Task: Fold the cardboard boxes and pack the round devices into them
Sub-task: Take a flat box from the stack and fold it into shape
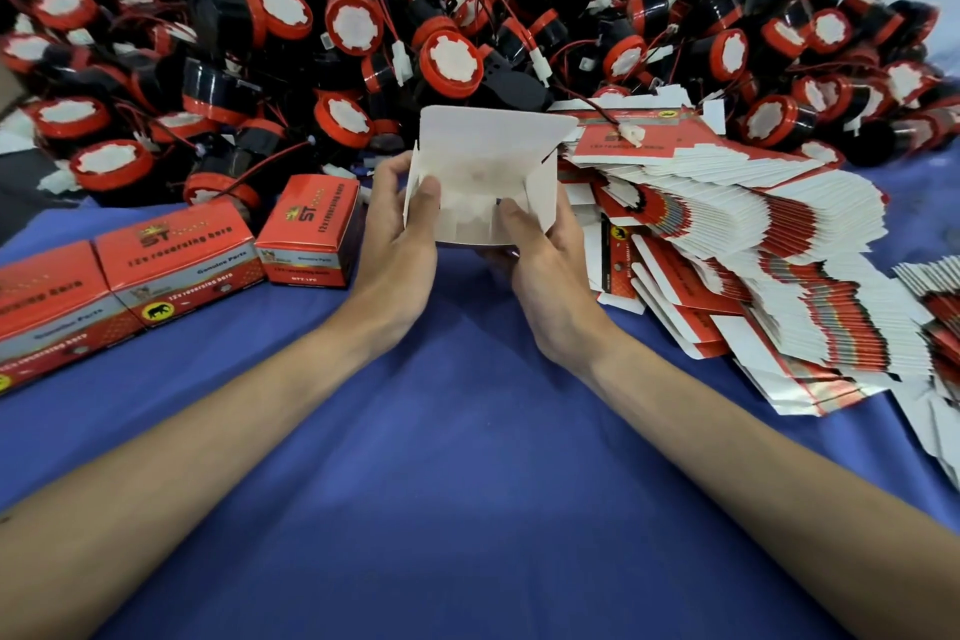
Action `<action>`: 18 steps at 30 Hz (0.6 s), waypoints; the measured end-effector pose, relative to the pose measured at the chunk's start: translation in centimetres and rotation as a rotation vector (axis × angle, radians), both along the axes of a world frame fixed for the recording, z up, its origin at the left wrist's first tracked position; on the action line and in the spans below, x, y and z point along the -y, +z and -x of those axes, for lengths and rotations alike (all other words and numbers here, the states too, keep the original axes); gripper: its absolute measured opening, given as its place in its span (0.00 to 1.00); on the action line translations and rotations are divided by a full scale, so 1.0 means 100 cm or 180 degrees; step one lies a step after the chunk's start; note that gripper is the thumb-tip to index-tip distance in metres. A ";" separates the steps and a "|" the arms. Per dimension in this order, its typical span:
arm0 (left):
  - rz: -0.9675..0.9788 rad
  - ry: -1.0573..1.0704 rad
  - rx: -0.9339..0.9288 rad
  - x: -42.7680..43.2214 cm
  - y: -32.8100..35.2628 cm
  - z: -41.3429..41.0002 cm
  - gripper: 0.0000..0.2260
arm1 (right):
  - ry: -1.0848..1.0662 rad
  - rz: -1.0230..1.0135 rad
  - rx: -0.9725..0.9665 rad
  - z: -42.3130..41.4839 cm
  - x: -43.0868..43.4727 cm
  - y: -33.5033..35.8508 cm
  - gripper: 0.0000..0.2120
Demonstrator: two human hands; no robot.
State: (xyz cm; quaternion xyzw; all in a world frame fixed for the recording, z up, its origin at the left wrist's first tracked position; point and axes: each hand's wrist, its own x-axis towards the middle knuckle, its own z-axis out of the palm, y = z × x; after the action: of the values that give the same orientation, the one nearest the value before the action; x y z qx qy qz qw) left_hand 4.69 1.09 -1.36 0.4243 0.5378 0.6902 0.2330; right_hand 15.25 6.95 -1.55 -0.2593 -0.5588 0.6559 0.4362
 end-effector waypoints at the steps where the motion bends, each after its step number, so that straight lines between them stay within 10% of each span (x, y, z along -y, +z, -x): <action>1: -0.0044 -0.0030 0.0022 0.000 0.000 -0.001 0.06 | 0.0009 0.0032 -0.0023 0.000 0.000 0.000 0.25; 18: -0.0083 0.0184 0.0673 -0.006 -0.008 0.002 0.13 | 0.0046 -0.0167 0.0060 0.003 0.007 -0.001 0.25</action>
State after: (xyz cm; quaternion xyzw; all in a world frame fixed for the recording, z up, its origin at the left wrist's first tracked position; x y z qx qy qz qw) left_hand 4.49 1.69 -2.12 0.3365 0.5133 0.7445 0.2628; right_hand 14.91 6.29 -1.63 -0.2499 -0.5817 0.6417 0.4328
